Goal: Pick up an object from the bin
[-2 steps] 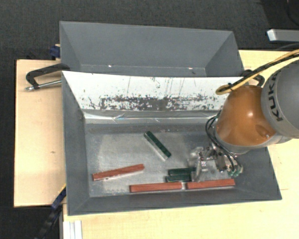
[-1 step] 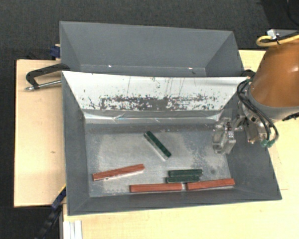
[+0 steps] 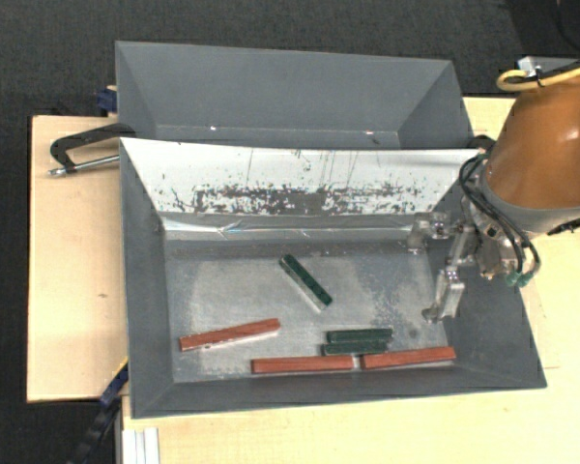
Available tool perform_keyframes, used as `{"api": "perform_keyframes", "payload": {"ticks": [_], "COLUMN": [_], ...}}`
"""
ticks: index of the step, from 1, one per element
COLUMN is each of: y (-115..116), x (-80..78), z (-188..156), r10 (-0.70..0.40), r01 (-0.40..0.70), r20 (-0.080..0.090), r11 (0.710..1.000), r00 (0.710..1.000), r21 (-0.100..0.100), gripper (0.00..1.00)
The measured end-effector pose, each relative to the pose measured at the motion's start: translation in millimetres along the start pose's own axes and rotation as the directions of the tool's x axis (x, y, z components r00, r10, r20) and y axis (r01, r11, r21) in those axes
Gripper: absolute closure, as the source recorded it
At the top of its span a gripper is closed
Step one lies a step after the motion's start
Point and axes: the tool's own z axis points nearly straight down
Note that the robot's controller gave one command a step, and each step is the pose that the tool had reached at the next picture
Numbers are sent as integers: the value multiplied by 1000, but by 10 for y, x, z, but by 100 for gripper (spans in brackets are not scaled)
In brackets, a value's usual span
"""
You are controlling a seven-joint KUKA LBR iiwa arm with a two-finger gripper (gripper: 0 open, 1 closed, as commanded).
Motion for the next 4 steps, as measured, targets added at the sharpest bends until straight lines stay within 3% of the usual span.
{"api": "perform_keyframes", "payload": {"ticks": [1, 3, 4], "y": [0, 446, 73], "x": [0, 61, 14], "z": [0, 1021, 1533], "r10": [0, -196, -172], "r01": [0, 196, 172], "r20": [0, -1, -4], "r11": [1000, 981, 985], "r00": [1000, 981, 985], "r21": [0, -1, -1], "gripper": [0, 0, 100]}}
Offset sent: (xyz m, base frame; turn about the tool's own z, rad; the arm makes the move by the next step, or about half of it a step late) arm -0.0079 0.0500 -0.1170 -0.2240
